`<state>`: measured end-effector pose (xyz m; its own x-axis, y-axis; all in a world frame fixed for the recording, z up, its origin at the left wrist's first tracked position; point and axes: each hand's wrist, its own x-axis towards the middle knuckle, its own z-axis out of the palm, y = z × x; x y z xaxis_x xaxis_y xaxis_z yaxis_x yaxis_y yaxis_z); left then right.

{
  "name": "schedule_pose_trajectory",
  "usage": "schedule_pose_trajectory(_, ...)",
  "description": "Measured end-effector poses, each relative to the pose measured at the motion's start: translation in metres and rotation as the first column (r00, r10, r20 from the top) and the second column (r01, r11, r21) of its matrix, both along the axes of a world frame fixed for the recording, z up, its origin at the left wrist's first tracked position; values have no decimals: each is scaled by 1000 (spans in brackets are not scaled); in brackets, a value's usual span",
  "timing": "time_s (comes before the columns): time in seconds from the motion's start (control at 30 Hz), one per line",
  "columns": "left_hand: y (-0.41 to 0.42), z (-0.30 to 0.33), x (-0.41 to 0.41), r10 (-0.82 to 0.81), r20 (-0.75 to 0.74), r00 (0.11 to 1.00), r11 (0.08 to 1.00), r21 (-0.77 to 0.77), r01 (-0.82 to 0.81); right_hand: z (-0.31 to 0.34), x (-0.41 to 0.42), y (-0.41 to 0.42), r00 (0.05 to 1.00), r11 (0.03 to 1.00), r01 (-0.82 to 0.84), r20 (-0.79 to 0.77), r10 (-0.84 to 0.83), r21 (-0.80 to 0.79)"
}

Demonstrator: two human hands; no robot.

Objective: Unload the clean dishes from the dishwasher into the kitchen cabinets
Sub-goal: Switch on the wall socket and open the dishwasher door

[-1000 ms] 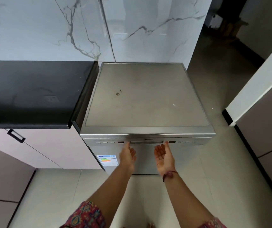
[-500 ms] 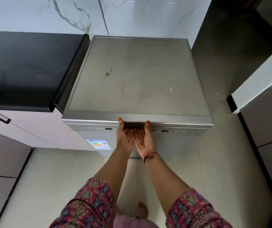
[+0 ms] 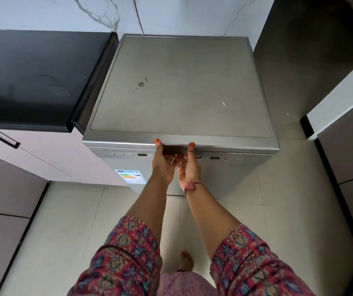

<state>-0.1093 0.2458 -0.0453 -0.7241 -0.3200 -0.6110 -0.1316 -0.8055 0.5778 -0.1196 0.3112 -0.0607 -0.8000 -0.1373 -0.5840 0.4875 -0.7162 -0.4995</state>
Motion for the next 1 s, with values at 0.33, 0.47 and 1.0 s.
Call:
schedule_pose_trajectory(0.33,-7,8,4,-40,-62,997,997,65,44,11,3,-4,999,999,38,28,-39,22)
schedule_pose_trajectory(0.47,-1,1,34,-38,-49,998,997,65,41,3,27,-7,981,982,153,106,-164,107)
schedule_pose_trajectory(1.0,-14,-44,287,-359,667,652,41,-687,725,-37,271,53,919,335,-283,354,-173,899)
